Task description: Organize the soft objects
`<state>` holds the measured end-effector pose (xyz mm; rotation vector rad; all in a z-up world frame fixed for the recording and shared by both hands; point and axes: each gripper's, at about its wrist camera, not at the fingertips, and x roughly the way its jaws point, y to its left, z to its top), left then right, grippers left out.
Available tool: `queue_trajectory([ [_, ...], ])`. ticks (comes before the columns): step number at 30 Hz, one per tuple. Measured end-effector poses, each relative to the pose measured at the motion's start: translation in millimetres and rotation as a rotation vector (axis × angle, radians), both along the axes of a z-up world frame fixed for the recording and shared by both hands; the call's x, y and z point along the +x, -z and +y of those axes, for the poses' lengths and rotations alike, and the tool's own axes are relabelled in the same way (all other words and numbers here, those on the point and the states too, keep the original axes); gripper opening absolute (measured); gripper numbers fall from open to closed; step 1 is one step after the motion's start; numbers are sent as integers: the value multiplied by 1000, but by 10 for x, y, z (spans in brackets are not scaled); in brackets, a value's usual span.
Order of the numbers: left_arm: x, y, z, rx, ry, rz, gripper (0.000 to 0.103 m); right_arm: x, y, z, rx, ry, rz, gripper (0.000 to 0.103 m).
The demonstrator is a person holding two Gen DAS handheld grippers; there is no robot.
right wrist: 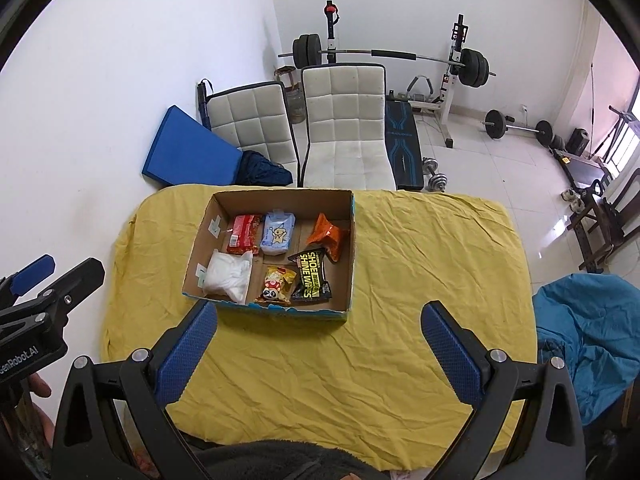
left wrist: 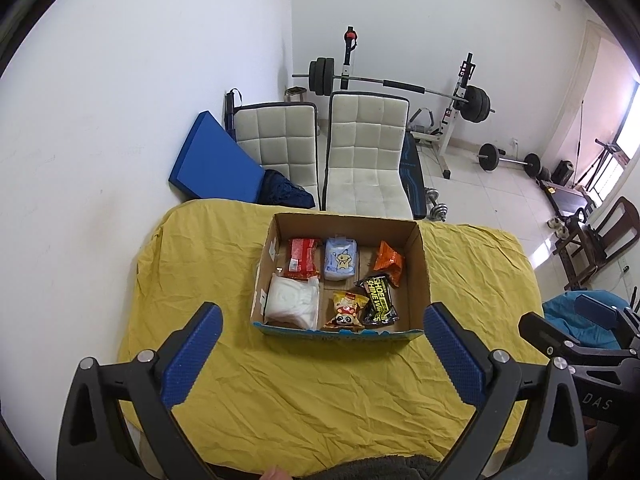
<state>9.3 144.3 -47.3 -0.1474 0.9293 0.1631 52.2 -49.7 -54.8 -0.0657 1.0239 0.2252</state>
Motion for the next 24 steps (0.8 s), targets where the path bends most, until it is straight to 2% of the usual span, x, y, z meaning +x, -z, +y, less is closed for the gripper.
queue_trajectory([
  [24, -3, 34, -9, 3, -19, 19, 103, -5, 21, -62, -10, 12, 4, 103],
])
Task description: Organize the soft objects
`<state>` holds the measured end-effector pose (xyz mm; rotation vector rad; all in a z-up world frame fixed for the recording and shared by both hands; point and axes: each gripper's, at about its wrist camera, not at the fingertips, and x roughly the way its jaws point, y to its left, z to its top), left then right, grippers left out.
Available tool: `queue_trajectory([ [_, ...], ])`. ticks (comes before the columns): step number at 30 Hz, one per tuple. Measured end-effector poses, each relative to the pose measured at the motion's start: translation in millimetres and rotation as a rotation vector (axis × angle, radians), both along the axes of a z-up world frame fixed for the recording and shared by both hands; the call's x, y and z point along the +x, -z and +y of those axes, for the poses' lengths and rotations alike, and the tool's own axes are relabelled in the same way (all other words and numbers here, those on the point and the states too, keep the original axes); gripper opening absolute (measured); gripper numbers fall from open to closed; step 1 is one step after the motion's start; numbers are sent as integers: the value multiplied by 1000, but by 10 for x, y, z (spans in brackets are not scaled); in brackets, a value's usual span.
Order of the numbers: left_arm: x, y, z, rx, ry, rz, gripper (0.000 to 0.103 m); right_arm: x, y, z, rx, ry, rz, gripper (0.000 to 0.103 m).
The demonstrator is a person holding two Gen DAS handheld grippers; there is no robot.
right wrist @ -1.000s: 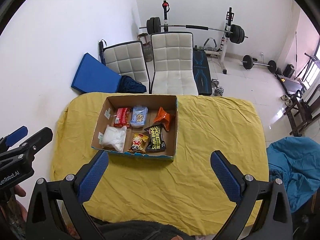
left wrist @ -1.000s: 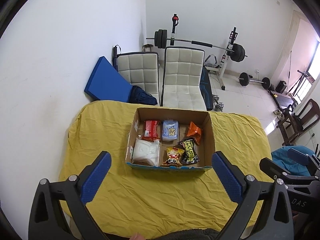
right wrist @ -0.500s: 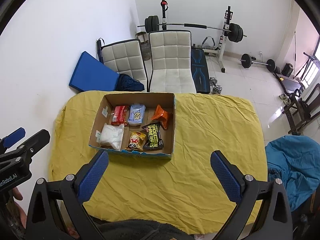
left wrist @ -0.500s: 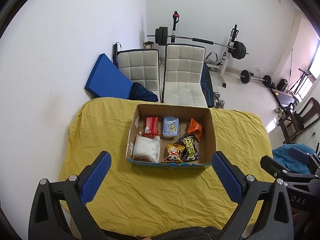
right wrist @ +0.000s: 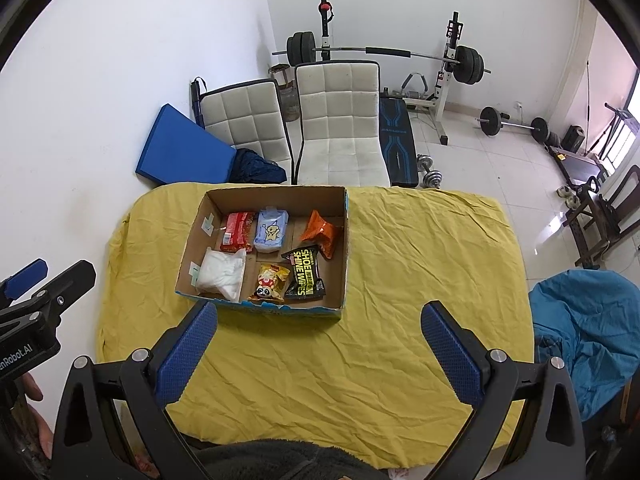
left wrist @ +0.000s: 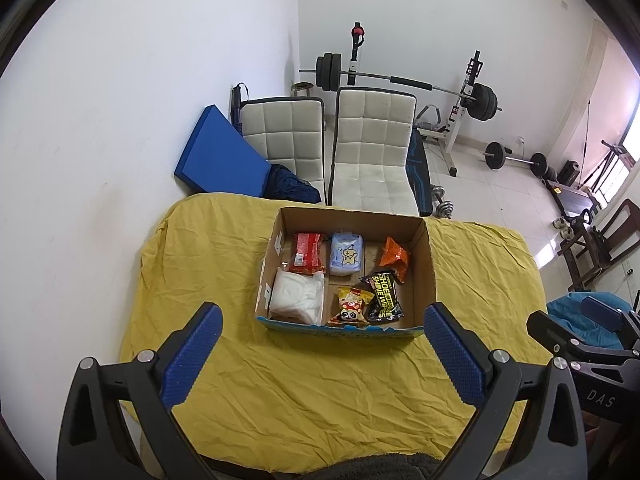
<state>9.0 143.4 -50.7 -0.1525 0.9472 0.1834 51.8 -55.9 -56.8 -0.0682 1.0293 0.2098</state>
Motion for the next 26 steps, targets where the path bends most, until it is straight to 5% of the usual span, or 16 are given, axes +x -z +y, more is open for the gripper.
queue_trajectory([
  [26, -23, 159, 36, -3, -22, 43, 103, 36, 134, -15, -3, 29, 25, 103],
])
